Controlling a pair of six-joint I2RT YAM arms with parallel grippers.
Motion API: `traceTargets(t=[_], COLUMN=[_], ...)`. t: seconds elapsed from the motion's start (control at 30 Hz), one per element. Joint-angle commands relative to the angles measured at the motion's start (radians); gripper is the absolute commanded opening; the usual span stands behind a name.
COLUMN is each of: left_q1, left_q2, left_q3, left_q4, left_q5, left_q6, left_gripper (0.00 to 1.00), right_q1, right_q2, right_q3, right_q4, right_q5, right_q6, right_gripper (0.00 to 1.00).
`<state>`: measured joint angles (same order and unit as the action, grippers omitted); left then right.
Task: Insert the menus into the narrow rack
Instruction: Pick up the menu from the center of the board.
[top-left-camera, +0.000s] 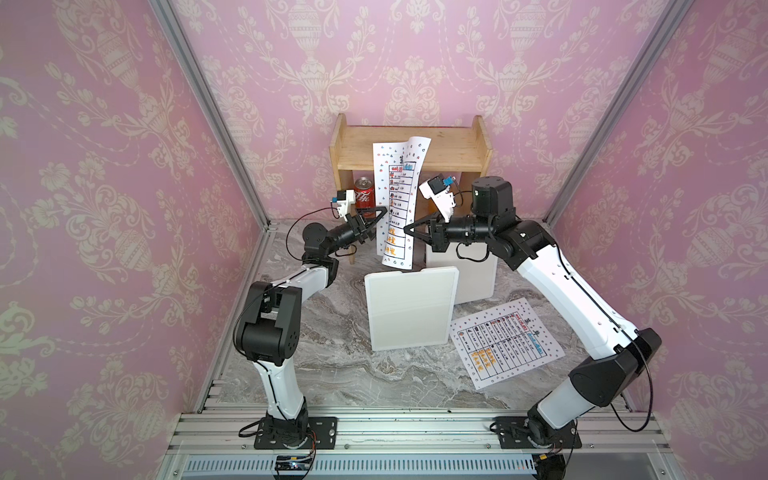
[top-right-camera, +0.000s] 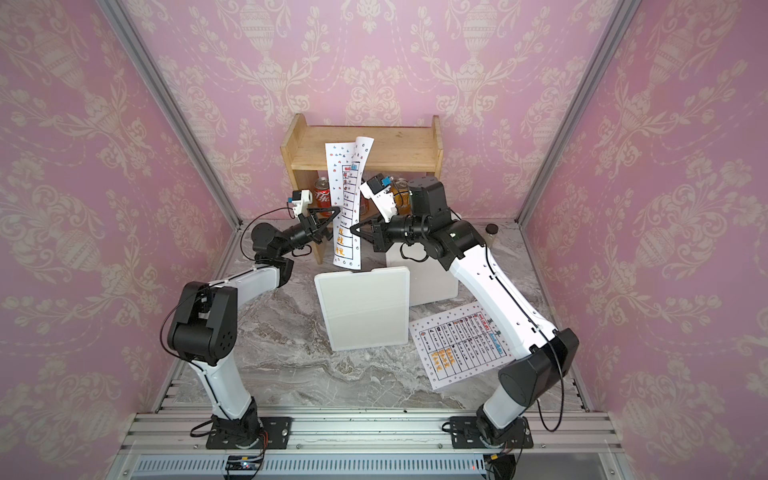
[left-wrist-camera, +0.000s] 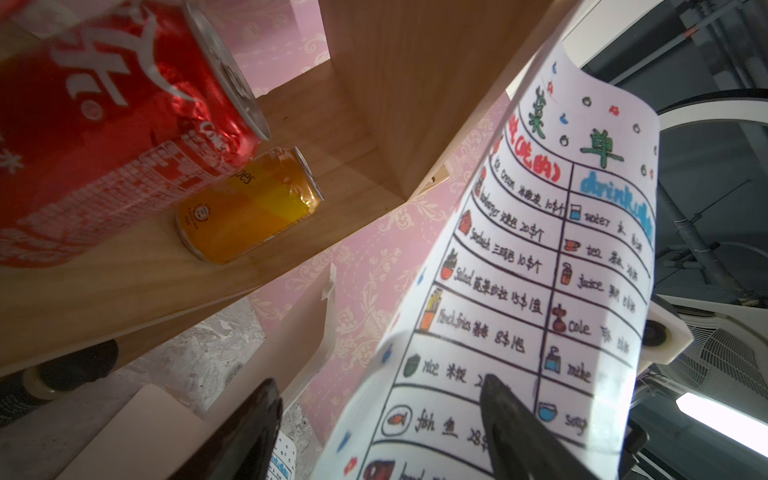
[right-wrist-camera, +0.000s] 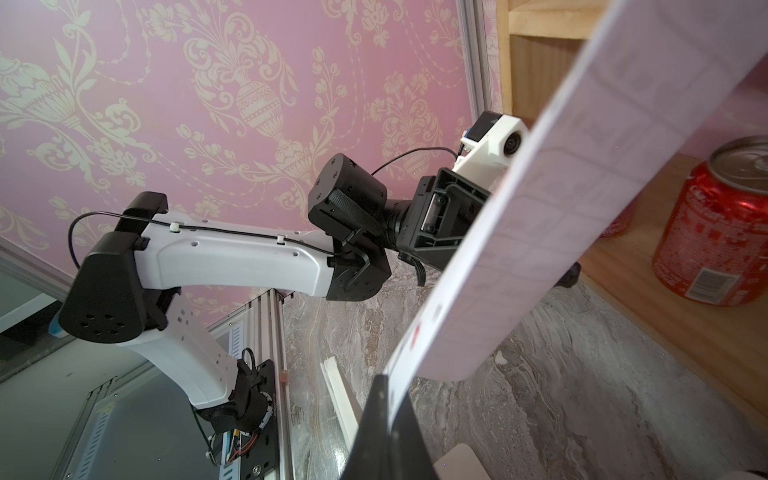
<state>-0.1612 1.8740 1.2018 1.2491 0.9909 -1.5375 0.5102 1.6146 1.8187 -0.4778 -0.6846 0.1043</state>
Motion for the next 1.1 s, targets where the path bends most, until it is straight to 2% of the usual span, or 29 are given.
traceTargets(t=[0.0,0.07,0.3,0.47,0.63,0.73,0.9,1.07], left_q1=[-0.007,-0.002,0.026,0.026,0.027,0.029,0.029,0.028], left_q2=[-0.003,-0.004,-0.032,-0.053,-0.092,-0.115,-0.159,-0.223], left_q3=[0.027,0.024,0.003,0.031,0.045,0.049,0.077,0.127], left_q4=[0.031,0.031,0.032,-0.016,-0.128,-0.175,-0.306,-0.57], left_q5=[0.064,0.071,0.081,0.099,0.126,0.142,0.176,0.192], left_q6=[0.006,0.008,0.017,0.039,0.113,0.145,0.231,0.41], left_gripper=[0.7,0.63,0.5,0.32,0.17,0.14,0.0,0.0], right_q1=[-0.006,-0.006,-0.007,-0.009,-0.009,-0.01,-0.011,-0.012], right_q2=[0.007,0.005,-0.007,-0.008,-0.012,-0.014,-0.014,-0.02], right_q3=[0.036,0.036,0.036,0.045,0.045,0.047,0.048,0.044], right_q4=[-0.001,-0.002,-0.026,-0.037,-0.05,-0.059,-0.079,-0.093], right_q5=[-0.019,-0.019,-0.006,-0.006,-0.004,-0.003,0.001,0.015], right_q6=[-0.008,-0.008,-0.026,-0.026,-0.034,-0.042,-0.057,-0.064], right_gripper=[0.0,0.0,0.0,0.0,0.0,0.0,0.0,0.0])
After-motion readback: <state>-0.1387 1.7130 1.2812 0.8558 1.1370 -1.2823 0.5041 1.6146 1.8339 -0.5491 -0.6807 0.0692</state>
